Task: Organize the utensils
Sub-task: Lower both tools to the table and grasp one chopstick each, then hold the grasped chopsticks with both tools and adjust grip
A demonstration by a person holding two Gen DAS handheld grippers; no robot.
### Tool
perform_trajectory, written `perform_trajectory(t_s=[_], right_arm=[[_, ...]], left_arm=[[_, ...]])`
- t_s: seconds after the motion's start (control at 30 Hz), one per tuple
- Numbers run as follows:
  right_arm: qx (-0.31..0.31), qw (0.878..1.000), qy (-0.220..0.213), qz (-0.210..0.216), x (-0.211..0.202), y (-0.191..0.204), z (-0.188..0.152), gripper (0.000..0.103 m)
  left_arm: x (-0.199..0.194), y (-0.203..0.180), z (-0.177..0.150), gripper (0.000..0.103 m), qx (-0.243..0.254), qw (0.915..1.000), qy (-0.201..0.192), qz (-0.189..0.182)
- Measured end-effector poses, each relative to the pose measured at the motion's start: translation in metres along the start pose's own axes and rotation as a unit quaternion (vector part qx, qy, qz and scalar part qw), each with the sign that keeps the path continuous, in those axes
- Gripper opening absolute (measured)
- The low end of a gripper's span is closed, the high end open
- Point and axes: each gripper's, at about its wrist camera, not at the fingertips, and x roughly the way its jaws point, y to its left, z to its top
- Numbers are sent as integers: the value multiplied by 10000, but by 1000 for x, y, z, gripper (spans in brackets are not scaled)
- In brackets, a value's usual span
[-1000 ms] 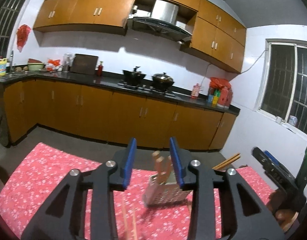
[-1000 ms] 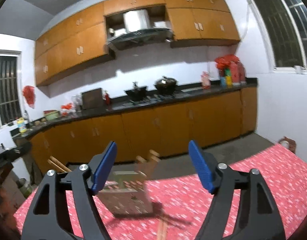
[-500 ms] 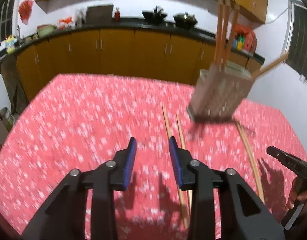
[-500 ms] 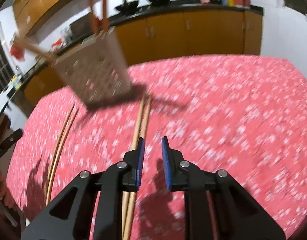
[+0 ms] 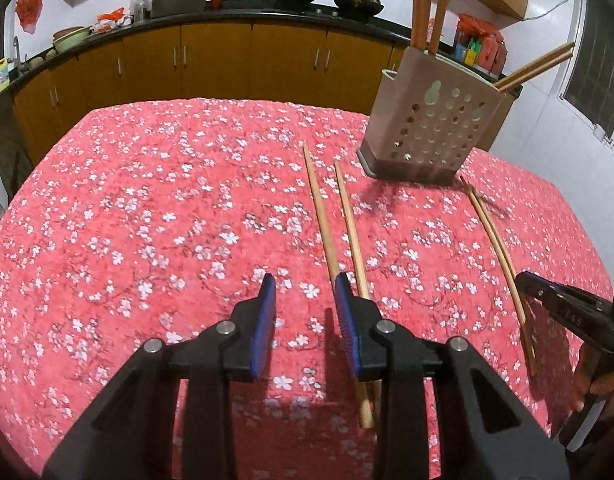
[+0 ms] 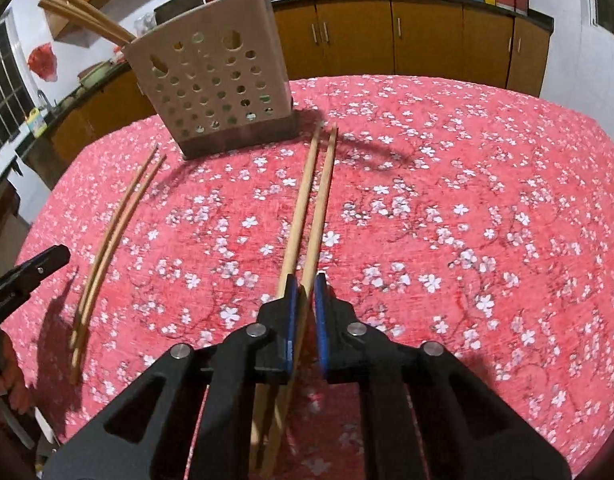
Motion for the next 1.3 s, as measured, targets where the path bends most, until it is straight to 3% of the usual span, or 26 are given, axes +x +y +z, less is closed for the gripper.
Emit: perform_trajectory(t_s=[0.17,0.5,0.67,1.0,1.3], right_arm=[[183,9988,-126,-441,2,-17,4,8],[209,9985,-177,-465,-2,-26,5,8],[172,9989,-150,-406,-3,-27,4,8],[155,9993,-77,-332,-11,-26,-8,8],[122,9975,-239,-653,6,-32,13,8]], left_arm=[[6,-3,-3,26,19,9998,142,-154],[20,-16,-6,18,220,9986,388,-269],[28,-27,-8,10,554,9977,374,66],[29,-3,0,8,293,9985,321,329],[40,12,18,8,128,9987,319,372]])
